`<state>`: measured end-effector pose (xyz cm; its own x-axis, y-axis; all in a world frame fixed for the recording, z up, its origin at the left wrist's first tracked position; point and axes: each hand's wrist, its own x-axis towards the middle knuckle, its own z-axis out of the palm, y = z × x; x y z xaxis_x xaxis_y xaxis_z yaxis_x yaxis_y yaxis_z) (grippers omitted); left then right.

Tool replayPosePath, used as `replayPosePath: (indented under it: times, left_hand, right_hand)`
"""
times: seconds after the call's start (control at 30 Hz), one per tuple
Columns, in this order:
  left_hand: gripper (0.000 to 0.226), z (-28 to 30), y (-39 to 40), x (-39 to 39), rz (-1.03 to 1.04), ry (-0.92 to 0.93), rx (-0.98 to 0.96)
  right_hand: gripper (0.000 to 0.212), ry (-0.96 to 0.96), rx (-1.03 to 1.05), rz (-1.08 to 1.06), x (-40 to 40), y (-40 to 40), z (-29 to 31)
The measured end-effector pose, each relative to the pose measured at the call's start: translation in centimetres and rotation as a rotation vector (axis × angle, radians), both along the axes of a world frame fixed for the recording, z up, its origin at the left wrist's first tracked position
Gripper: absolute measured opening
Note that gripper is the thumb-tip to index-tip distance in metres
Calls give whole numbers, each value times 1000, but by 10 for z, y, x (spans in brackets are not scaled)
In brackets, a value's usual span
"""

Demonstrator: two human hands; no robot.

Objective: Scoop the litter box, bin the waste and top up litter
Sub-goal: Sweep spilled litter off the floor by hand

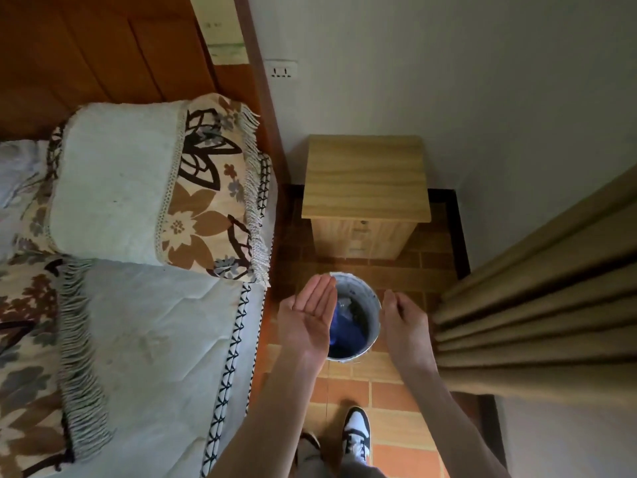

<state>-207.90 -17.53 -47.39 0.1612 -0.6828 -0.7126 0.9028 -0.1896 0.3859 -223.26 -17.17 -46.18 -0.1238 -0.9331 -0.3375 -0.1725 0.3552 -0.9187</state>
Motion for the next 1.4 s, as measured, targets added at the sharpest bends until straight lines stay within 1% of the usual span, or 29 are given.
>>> replayPosePath:
  times: [0.2, 0.33, 0.53, 0.67, 0.83, 1.0, 1.17, 1.3, 1.4]
  left_hand:
    - [50, -67, -38, 5, -41, -21, 11]
    - [52, -114, -59, 14, -73, -64, -1]
    - [58, -185, -83, 25, -137, -219, -2]
    - [58, -218, -91, 26, -160, -329, 38]
    - [55, -242, -96, 26, -236, -500, 85]
    - [52, -254, -99, 26, -295, -670, 111]
    - [48, -264, -102, 32, -340, -769, 119]
    - [40, -271, -102, 34, -441, -902, 73]
    - [43, -273, -100, 35, -533, -971, 22]
  right_hand:
    - [35, 22, 33, -5, -2, -41, -75]
    - [36, 44, 41, 3, -1, -58, -112]
    - [40, 115, 1, 10, 1, -74, -169]
    - [38, 186, 4, 43, 1, -77, -199]
    - [36, 167, 30, 60, -2, -74, -214]
    - [35, 145, 62, 73, -5, -73, -221]
    - [36, 151, 47, 68, -1, -75, -223]
    - [37, 162, 61, 66, 2, -79, -223]
    - [37, 172, 67, 58, 4, -83, -223]
